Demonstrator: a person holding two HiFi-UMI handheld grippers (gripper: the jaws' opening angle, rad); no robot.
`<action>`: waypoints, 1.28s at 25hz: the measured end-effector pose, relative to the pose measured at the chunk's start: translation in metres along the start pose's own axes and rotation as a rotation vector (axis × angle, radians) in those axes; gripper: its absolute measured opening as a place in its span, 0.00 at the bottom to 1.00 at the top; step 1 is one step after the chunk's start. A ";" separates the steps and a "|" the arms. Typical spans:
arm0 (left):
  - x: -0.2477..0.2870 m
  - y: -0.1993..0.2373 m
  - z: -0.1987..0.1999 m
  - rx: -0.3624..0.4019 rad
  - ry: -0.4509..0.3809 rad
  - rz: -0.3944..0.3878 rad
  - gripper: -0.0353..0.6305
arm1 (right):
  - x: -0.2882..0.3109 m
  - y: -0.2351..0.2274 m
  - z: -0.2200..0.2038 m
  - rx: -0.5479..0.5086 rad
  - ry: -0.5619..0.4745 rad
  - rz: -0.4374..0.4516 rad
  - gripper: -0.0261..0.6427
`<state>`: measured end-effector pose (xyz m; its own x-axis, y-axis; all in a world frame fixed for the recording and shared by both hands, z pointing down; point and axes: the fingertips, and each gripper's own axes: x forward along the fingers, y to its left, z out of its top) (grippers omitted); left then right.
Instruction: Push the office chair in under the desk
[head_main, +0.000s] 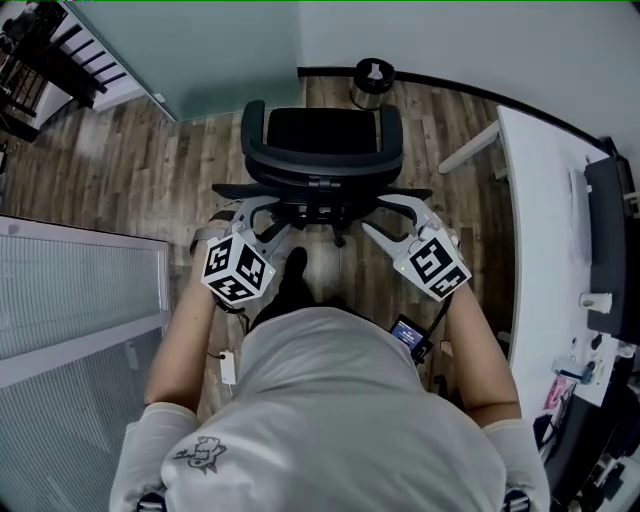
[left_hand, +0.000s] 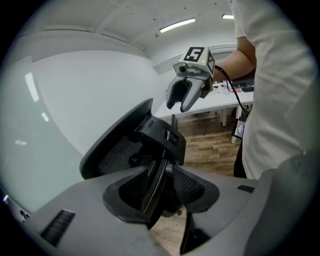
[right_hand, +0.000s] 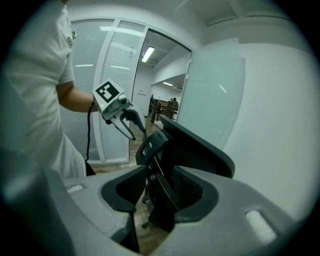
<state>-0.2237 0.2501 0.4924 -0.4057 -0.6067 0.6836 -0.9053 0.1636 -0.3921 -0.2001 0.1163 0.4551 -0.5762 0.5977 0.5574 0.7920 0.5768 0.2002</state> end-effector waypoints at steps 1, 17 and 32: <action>0.005 0.001 -0.006 0.019 0.024 -0.009 0.30 | 0.005 -0.002 -0.007 -0.023 0.033 0.010 0.30; 0.066 0.012 -0.068 0.209 0.223 -0.140 0.31 | 0.086 -0.010 -0.077 -0.398 0.418 0.177 0.31; 0.074 0.014 -0.078 0.229 0.246 -0.181 0.24 | 0.093 -0.002 -0.087 -0.370 0.462 0.231 0.18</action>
<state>-0.2760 0.2680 0.5862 -0.2850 -0.4002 0.8710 -0.9247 -0.1242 -0.3597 -0.2375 0.1224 0.5767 -0.3013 0.3344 0.8930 0.9503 0.1821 0.2525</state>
